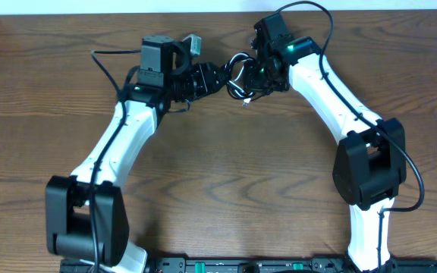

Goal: Untangle cables

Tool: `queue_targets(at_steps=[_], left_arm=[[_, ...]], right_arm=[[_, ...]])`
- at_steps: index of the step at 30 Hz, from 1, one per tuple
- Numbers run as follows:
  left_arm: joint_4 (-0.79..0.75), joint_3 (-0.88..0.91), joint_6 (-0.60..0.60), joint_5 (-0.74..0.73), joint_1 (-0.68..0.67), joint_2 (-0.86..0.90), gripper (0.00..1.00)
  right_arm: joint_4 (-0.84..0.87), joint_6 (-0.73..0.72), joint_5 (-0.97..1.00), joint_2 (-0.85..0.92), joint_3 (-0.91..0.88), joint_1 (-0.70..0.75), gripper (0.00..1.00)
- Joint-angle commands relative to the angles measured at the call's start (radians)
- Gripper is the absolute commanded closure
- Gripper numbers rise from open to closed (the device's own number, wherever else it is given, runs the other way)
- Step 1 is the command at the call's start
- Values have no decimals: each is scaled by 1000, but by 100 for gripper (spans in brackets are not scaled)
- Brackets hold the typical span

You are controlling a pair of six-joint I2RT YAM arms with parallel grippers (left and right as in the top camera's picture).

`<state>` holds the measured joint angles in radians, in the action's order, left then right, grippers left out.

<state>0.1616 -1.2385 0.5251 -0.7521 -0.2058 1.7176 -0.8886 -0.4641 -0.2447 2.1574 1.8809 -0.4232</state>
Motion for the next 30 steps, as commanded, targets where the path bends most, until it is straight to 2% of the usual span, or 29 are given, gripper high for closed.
queue_targets(at_steps=[1, 3, 6, 8, 11, 14, 19, 24, 28, 30], left_arm=[[-5, -14, 15, 13, -5, 25, 69], [-3, -14, 15, 15, -4, 27, 75], [0, -14, 15, 28, -4, 27, 77], [1, -14, 16, 27, 2, 27, 92], [-4, -15, 34, -9, 29, 27, 92], [-11, -15, 44, -137, 75, 26, 92], [-15, -15, 56, -402, 135, 26, 93], [-113, -15, 56, -636, 175, 26, 93], [-279, -15, 57, -814, 184, 26, 93], [-301, -15, 55, -821, 184, 26, 93]], right_arm=[[10, -14, -20, 3, 0, -13, 99], [11, -14, -20, 3, 0, -12, 99], [10, -14, -19, 3, 0, -5, 99], [10, -13, -16, 3, 0, 1, 98], [-2, -2, 8, 3, 0, 18, 98], [-23, 35, 56, 3, 0, 39, 98], [-24, 234, 114, 3, 0, 47, 97], [-32, 432, 122, 3, 0, 50, 87], [-32, 454, 90, 3, -5, 68, 83], [-34, 454, 23, 3, -5, 82, 83]])
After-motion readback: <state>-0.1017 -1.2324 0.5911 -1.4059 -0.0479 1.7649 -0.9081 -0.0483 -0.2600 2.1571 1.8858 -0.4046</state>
